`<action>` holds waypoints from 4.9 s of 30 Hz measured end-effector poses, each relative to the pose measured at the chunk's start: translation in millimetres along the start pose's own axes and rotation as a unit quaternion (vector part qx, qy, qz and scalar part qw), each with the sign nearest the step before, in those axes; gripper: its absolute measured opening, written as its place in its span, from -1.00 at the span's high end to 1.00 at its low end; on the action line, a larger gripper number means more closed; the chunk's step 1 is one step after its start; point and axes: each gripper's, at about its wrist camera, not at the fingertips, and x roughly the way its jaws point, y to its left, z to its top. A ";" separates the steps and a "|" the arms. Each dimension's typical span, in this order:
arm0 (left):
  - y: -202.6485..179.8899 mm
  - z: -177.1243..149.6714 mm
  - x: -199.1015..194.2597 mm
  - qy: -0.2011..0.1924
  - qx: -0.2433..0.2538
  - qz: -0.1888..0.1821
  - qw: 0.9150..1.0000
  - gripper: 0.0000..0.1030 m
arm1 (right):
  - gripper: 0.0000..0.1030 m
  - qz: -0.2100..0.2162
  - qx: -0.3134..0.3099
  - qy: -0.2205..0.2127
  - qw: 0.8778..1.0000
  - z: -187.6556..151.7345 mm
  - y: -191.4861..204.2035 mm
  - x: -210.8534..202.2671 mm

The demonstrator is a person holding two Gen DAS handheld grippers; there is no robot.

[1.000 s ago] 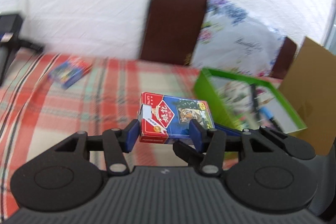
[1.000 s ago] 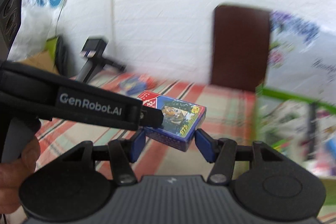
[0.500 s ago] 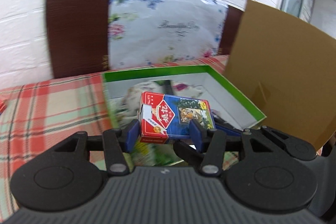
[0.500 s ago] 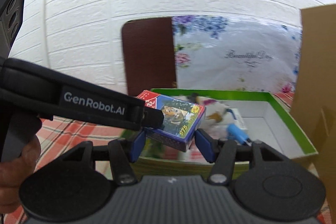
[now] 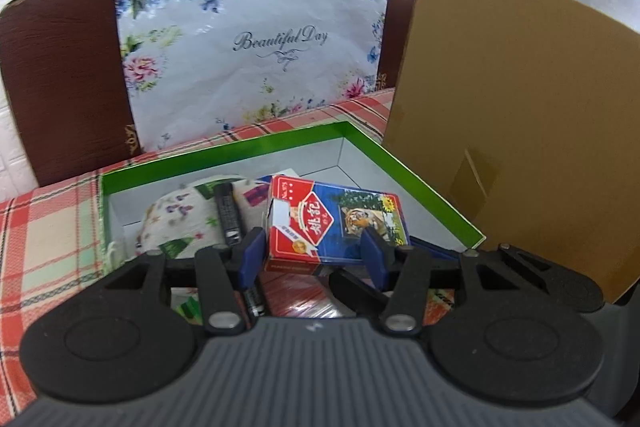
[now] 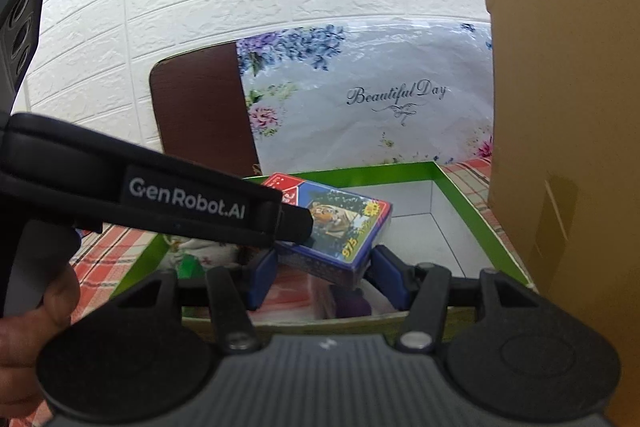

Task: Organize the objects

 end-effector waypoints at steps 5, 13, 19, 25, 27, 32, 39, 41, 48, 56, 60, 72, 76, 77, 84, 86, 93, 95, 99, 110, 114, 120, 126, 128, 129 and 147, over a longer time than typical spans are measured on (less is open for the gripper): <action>-4.4 2.1 9.2 0.006 0.005 0.000 1.000 -0.05 | -0.04 -0.004 0.008 0.004 1.000 -3.4 -8.7 4.5; -6.1 4.5 16.0 0.011 0.010 0.003 1.000 -0.05 | -0.05 -0.004 0.015 0.007 1.000 -3.9 -13.2 11.7; -4.9 5.5 21.7 0.014 0.012 0.013 1.000 -0.05 | -0.05 -0.001 0.017 0.012 1.000 -3.9 -14.1 18.1; 2.6 7.7 28.6 0.018 0.009 0.023 1.000 -0.05 | -0.05 0.003 0.019 0.019 1.000 -2.0 -10.3 29.8; 5.4 8.3 31.1 0.019 0.009 0.027 0.999 -0.05 | -0.05 0.004 0.018 0.022 1.000 -1.3 -8.2 34.2; 10.5 8.7 40.5 0.025 0.013 0.033 0.999 -0.08 | -0.15 -0.002 0.012 0.030 0.999 0.4 -4.4 50.4; 12.0 19.0 52.1 0.020 0.027 0.055 0.998 -0.39 | -0.43 -0.028 0.015 0.010 0.999 7.8 -7.6 60.5; 12.2 21.8 53.1 0.022 0.026 0.060 0.998 -0.41 | -0.48 -0.029 0.018 0.003 0.999 8.7 -9.5 56.9; 13.3 20.8 32.2 0.015 0.015 0.066 0.998 -0.42 | -0.50 -0.020 0.013 -0.012 1.000 7.3 -5.8 36.1; 36.2 12.9 -32.3 -0.036 -0.026 0.068 0.997 -0.49 | -0.53 0.010 -0.010 -0.044 0.999 16.0 21.0 -1.5; 68.2 -2.1 -70.5 -0.058 -0.064 0.090 0.992 -0.49 | -0.53 0.040 -0.037 -0.049 0.997 19.1 54.6 -6.2; 248.2 -122.3 -135.6 -0.018 -0.219 0.302 0.928 -0.49 | -0.56 0.179 -0.108 0.075 0.975 -7.6 193.7 32.2; 295.4 -166.4 -142.6 0.003 -0.252 0.377 0.891 -0.49 | -0.56 0.217 -0.119 0.130 0.960 -19.0 237.1 61.6; 302.7 -174.5 -143.8 0.002 -0.259 0.387 0.885 -0.52 | -0.56 0.225 -0.116 0.140 0.957 -18.6 247.5 71.1; 299.6 -187.7 -151.0 -0.046 -0.249 0.391 0.885 -0.56 | -0.56 0.239 -0.097 0.133 0.957 17.5 328.0 151.4; 297.8 -187.7 -151.6 -0.056 -0.239 0.390 0.888 -0.56 | -0.58 0.240 -0.098 0.132 0.957 28.5 351.4 178.3; 309.8 -191.4 -159.7 -0.078 -0.284 0.375 0.879 -0.56 | -0.65 0.223 -0.120 0.158 0.954 48.5 419.9 263.2; 313.0 -192.1 -160.9 -0.078 -0.296 0.370 0.877 -0.56 | -0.50 0.225 -0.125 0.183 0.949 48.3 429.6 281.0; 312.1 -191.4 -161.0 -0.079 -0.297 0.369 0.877 -0.56 | -0.24 0.191 -0.181 0.222 0.939 30.1 439.6 298.6; 313.3 -192.3 -160.4 -0.078 -0.301 0.367 0.877 -0.58 | -0.22 0.205 -0.198 0.185 0.940 -7.1 385.5 217.5; 313.1 -191.6 -158.8 -0.076 -0.298 0.367 0.878 -0.59 | -0.22 0.206 -0.201 0.181 0.940 -17.9 357.3 168.9; 311.4 -190.9 -156.4 -0.069 -0.290 0.367 0.881 -0.59 | -0.22 0.209 -0.204 0.182 0.939 -38.4 309.4 87.4; 306.7 -189.0 -151.8 -0.052 -0.272 0.372 0.886 -0.67 | -0.22 0.183 -0.224 0.168 0.942 -56.4 250.8 14.5; 303.7 -187.7 -149.7 -0.044 -0.262 0.377 0.887 -0.69 | -0.24 0.161 -0.208 0.163 0.951 -58.4 226.6 -3.9; 301.8 -187.0 -148.7 -0.041 -0.257 0.381 0.887 -0.70 | -0.26 0.144 -0.202 0.157 0.956 -59.1 214.5 -12.9; 93.5 -159.7 -137.4 0.004 -0.048 0.202 0.978 -0.72 | -0.51 0.112 0.058 0.130 0.983 -36.5 23.4 -121.5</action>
